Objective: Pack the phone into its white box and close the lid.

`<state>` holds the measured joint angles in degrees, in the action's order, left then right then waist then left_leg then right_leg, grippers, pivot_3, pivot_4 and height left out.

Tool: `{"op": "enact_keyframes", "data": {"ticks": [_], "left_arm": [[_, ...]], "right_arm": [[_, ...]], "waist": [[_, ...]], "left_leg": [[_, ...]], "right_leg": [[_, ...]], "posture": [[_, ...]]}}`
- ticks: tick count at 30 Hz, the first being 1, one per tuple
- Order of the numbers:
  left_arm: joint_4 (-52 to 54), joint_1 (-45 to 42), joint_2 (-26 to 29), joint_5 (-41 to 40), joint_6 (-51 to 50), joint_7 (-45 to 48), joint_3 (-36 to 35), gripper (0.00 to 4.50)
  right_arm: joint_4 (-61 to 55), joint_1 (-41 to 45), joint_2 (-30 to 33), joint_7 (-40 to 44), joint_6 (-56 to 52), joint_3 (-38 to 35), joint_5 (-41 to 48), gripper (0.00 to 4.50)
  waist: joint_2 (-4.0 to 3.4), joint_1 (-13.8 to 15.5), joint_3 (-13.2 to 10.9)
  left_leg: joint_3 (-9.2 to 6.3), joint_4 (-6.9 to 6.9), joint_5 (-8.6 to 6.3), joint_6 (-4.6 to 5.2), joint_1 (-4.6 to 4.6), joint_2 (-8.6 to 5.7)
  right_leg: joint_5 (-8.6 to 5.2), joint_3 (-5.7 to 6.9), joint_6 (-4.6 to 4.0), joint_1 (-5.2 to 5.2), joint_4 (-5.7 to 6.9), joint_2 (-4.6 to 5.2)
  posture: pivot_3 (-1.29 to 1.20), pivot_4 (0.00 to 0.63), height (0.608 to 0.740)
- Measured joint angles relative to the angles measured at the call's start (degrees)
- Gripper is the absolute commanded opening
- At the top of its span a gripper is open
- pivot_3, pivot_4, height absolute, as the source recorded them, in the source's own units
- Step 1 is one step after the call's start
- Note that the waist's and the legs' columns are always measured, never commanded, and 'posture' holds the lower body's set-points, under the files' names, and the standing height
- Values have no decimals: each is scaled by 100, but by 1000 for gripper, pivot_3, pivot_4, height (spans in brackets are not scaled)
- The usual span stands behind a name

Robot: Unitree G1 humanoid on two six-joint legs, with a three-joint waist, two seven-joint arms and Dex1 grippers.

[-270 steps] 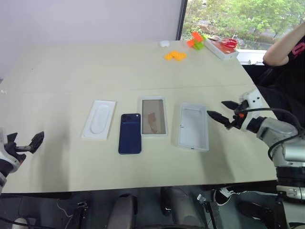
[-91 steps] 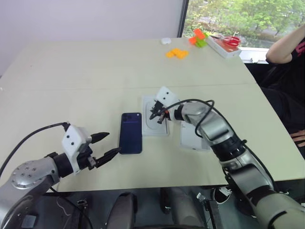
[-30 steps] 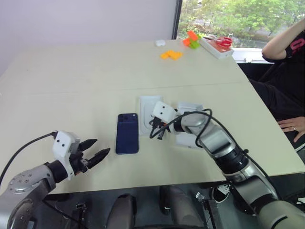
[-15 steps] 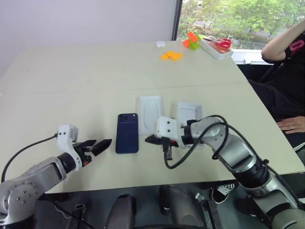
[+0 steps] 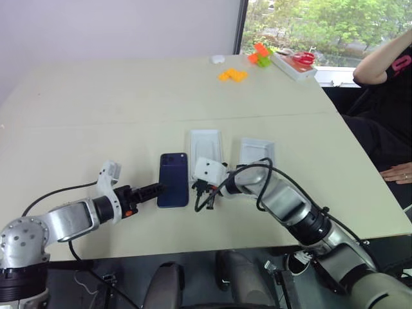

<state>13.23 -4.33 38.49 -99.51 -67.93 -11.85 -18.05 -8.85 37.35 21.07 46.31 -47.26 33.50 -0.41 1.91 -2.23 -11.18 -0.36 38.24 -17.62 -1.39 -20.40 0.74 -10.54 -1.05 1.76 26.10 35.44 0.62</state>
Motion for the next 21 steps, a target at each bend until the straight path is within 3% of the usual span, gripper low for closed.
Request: {"op": "enact_keyframes", "data": {"ticks": [21], "left_arm": [[-109, -33, 50, -604, 767, -341, 687, 4419]], "right_arm": [[292, 30, -170, 12, 352, 45, -140, 0]], "waist": [[0, 15, 1]], "left_leg": [[-1, 0, 1, -1, 14, -3]], "right_leg": [[-16, 3, 5, -23, -7, 0]], "posture": [[0, 150, 730]]}}
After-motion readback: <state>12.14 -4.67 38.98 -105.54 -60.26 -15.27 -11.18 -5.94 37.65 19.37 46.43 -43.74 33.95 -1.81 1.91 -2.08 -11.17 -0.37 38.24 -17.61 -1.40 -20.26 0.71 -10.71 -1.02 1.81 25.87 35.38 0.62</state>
